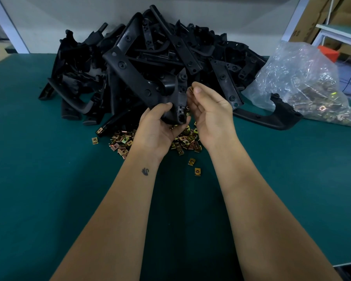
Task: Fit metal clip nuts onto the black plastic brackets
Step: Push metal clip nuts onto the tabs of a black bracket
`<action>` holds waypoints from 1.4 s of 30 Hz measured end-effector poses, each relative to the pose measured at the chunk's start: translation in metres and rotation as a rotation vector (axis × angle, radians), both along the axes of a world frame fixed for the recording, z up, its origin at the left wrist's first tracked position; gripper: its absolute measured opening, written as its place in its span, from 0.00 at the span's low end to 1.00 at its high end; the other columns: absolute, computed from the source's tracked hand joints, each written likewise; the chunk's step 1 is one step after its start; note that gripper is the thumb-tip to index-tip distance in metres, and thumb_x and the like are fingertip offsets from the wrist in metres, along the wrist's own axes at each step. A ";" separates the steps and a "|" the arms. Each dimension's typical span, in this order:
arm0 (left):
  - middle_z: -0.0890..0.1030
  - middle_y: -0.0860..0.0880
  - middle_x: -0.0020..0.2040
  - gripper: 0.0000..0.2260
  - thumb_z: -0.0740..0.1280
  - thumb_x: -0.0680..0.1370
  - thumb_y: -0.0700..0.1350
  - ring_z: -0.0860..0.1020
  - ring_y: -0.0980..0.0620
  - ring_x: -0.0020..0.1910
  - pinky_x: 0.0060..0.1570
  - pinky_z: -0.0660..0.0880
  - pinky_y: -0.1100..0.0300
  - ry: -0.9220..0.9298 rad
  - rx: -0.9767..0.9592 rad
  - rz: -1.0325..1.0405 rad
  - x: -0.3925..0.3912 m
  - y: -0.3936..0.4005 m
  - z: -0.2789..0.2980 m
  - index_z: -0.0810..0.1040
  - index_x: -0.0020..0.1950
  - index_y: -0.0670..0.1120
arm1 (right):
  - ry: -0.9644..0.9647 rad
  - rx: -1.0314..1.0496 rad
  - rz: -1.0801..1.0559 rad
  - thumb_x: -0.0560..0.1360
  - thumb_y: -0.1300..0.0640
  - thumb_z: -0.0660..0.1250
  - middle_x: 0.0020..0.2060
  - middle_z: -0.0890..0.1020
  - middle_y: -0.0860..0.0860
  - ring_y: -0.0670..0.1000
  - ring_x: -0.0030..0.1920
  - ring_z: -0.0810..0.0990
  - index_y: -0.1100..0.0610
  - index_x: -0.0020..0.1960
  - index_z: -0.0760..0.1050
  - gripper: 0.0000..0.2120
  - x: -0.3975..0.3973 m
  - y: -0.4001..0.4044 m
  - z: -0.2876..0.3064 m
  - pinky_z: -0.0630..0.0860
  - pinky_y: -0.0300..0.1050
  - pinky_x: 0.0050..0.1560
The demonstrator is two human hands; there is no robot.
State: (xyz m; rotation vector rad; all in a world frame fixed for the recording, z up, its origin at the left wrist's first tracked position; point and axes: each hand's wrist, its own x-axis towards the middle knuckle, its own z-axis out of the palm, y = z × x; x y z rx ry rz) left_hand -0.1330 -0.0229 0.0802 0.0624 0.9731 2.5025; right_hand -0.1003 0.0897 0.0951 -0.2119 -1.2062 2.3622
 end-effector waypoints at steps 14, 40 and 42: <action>0.81 0.42 0.51 0.11 0.62 0.80 0.37 0.82 0.47 0.45 0.38 0.80 0.55 0.060 -0.022 -0.042 -0.002 -0.001 -0.002 0.74 0.62 0.41 | -0.021 -0.045 0.026 0.76 0.67 0.68 0.38 0.86 0.53 0.50 0.41 0.85 0.60 0.46 0.80 0.04 0.001 -0.002 0.002 0.82 0.41 0.44; 0.84 0.49 0.47 0.10 0.69 0.76 0.44 0.83 0.53 0.44 0.39 0.80 0.60 0.153 -0.005 -0.065 0.001 -0.006 0.001 0.76 0.56 0.44 | 0.019 0.019 0.151 0.76 0.69 0.66 0.38 0.84 0.54 0.49 0.39 0.84 0.60 0.45 0.77 0.07 0.007 -0.002 0.004 0.81 0.41 0.42; 0.84 0.49 0.48 0.09 0.69 0.77 0.43 0.83 0.53 0.45 0.39 0.80 0.59 0.147 -0.011 -0.056 0.001 -0.006 0.001 0.76 0.56 0.44 | 0.010 0.014 0.137 0.76 0.70 0.66 0.38 0.84 0.54 0.50 0.39 0.84 0.60 0.44 0.77 0.07 0.007 -0.002 0.004 0.81 0.41 0.42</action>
